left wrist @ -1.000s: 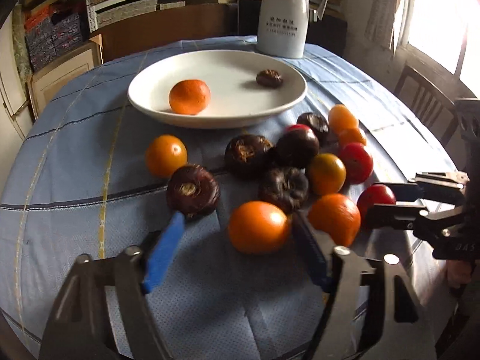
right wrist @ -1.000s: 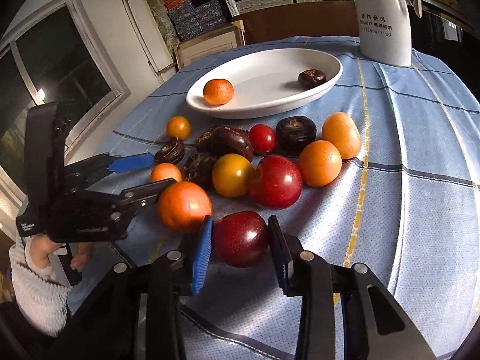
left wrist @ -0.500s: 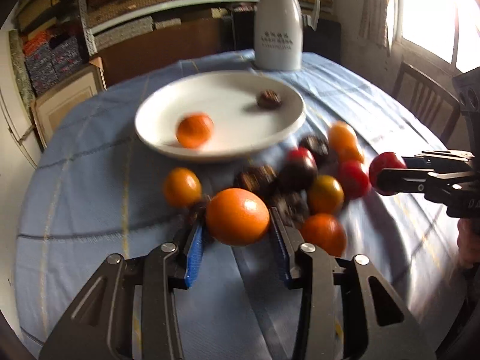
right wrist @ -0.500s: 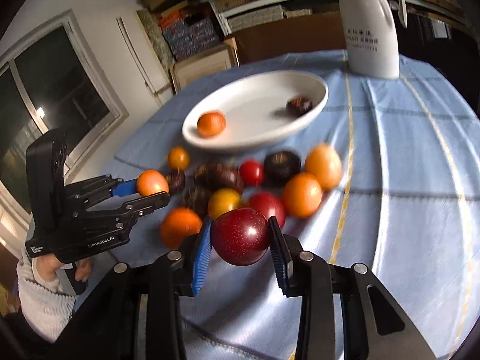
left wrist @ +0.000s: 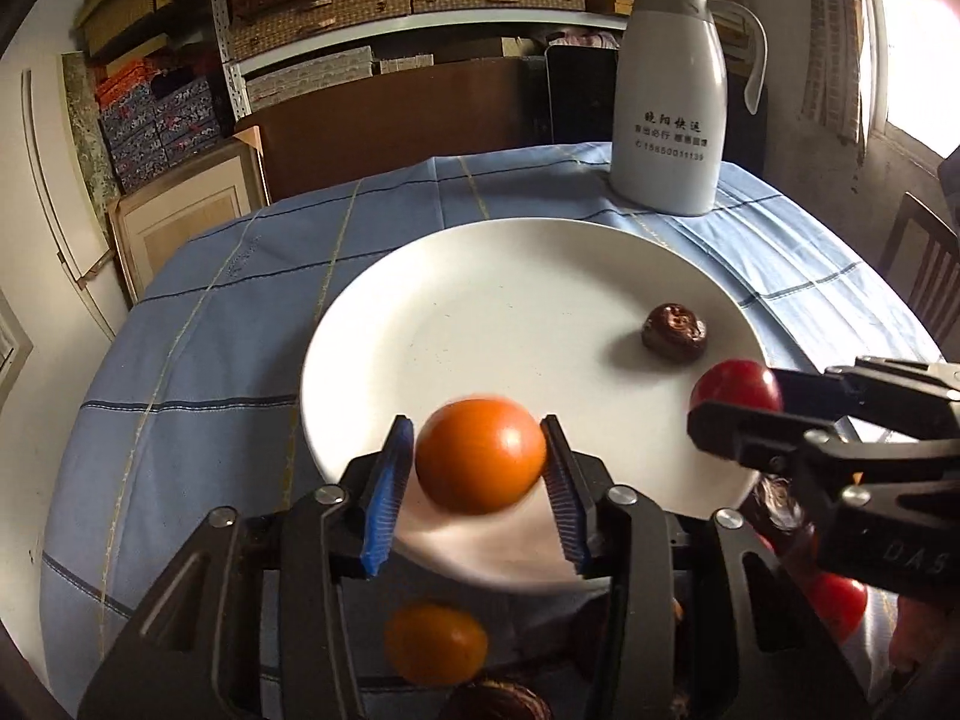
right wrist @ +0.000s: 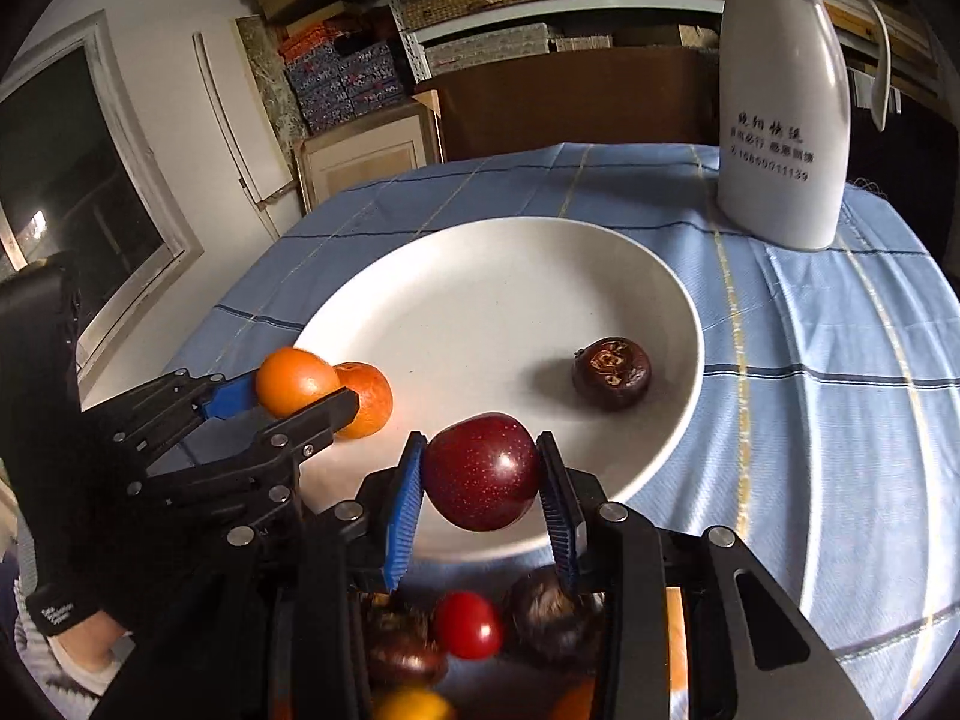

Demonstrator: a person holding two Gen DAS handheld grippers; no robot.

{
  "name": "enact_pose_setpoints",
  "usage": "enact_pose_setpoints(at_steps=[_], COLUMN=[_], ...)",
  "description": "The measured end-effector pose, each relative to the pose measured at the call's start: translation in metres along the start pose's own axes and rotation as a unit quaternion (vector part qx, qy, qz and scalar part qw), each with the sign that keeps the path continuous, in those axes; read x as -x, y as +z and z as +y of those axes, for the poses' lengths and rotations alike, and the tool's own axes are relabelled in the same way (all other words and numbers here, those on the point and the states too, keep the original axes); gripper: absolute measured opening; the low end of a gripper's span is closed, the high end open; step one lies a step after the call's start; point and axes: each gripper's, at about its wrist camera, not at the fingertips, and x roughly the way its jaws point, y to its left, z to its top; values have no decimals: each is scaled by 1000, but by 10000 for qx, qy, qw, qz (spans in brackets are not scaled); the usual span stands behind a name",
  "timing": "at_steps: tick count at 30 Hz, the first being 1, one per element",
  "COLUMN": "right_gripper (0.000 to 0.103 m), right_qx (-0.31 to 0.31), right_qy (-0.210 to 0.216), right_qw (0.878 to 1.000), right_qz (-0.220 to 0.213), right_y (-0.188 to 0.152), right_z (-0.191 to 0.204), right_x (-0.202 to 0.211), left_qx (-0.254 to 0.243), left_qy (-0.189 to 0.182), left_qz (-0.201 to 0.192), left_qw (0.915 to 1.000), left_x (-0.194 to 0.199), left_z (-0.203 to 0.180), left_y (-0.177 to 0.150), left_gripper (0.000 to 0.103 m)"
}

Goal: Organize fruits
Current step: 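Place the orange and red plum on the white plate, opening both tools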

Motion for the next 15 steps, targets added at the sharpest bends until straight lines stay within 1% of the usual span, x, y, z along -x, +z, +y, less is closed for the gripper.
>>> enact_pose_setpoints(at_steps=[1,2,3,6,10,12,15], right_gripper=[40,41,45,46,47,47,50], right_qx=[9,21,26,-7,-4,-23,-22], right_qy=[-5,-26,-43,8,18,42,48], right_qw=[10000,10000,10000,10000,9999,9999,9998], right_qz=[12,-10,-41,-83,-134,-156,-211], right_y=[-1,-2,-3,-4,-6,-9,-11], right_z=[-1,-1,-1,-2,-2,-2,0], right_x=[-2,-2,-1,2,7,10,16], left_qx=[-10,-20,-45,-108,-251,-260,-286], left_qy=[47,115,176,173,376,486,631], left_qz=[-41,-84,-129,-140,-282,-423,-610], left_qw=[10000,9999,9998,9997,9986,9976,9957], left_x=[-1,-2,-1,-1,7,15,27], left_z=[0,1,1,-1,-4,-5,-6], left_y=[0,0,-1,-1,-4,-4,-5], left_gripper=[59,71,75,75,76,82,84])
